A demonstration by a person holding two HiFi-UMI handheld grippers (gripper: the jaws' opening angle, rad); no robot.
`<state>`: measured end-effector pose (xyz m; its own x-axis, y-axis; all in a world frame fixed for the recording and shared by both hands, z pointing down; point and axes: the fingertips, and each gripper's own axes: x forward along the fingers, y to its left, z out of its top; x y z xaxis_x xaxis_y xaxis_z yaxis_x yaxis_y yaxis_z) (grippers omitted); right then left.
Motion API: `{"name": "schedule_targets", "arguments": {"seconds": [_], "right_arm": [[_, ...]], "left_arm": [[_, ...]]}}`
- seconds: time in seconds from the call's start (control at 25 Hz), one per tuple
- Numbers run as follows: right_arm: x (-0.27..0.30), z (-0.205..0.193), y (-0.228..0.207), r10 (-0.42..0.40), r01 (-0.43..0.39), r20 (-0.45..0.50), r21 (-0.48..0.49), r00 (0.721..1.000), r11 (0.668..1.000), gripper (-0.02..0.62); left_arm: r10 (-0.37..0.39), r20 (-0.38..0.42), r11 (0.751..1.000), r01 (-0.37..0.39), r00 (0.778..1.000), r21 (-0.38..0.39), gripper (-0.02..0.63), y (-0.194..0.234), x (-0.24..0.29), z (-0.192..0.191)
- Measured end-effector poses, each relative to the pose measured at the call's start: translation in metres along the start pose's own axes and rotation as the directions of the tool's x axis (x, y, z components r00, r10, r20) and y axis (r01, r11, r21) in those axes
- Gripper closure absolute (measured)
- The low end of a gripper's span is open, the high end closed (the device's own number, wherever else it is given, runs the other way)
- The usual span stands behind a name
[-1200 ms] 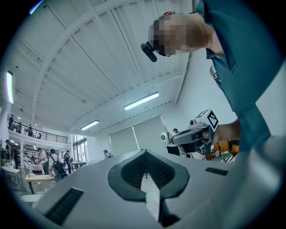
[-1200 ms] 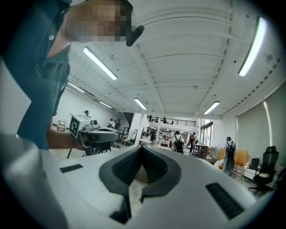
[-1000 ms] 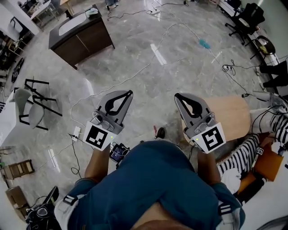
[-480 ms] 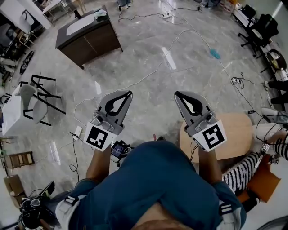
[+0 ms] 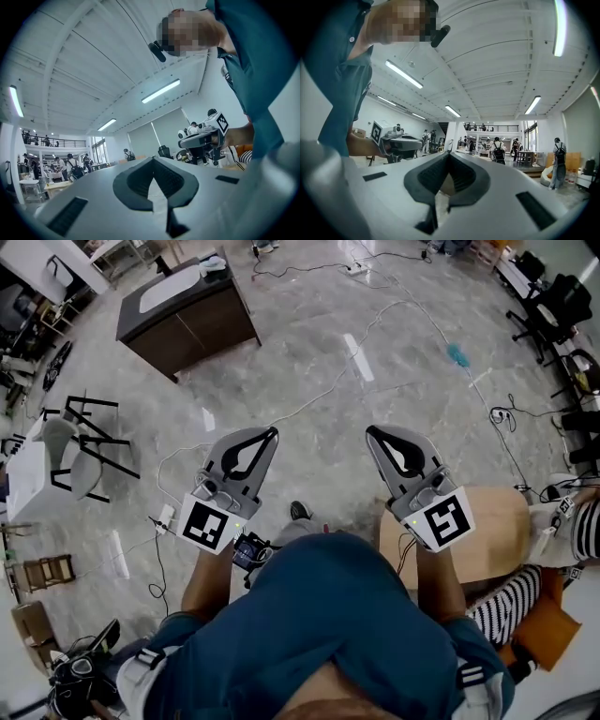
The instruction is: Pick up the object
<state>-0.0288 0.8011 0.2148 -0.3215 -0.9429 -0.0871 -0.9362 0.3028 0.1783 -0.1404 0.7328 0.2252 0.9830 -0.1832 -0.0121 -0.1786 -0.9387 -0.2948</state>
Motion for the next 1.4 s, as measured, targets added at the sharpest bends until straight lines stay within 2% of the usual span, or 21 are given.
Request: {"name": "schedule_targets", "arguments": {"seconds": [0.28,0.48,0.68,1.0,1.2,1.4], "right_arm": [[0.064,-0.001,-0.01,-0.017,0.017,0.007,-0.039,1.0,0.999,0.581],[0.104,-0.005,-0.017,-0.044,0.044,-0.001,-0.027,0.999,0.999,0.581],[0.135,-0.014,-0.022,-0.036,0.036,-0.009,-0.032,0.999,0.999,0.581],[0.179,-0.031,-0.053,0.003,-0.004,-0.011,-0.025,1.0,1.0,0.581],[0.205,-0.04,-0.09,0.039,-0.038,-0.013,0.017,0.999,0.999,0.581],[0.225,-0.047,-0.133,0.085,-0.085,0.012,-0.019,0.996,0.996,0.581]], "left_arm": [[-0.019,0.011,1.0,0.019,1.0,-0.014,0.601,0.064,0.005,-0.016],[-0.045,0.021,0.999,0.046,0.999,-0.018,0.601,0.101,0.008,-0.029],[-0.048,0.025,0.998,0.049,0.999,-0.03,0.601,0.131,0.013,-0.042],[-0.015,-0.002,0.999,0.015,1.0,-0.046,0.601,0.171,0.035,-0.066],[0.025,0.002,0.998,-0.025,1.0,-0.049,0.601,0.199,0.071,-0.069],[0.066,-0.009,0.997,-0.066,0.998,-0.038,0.601,0.221,0.109,-0.076]]}}
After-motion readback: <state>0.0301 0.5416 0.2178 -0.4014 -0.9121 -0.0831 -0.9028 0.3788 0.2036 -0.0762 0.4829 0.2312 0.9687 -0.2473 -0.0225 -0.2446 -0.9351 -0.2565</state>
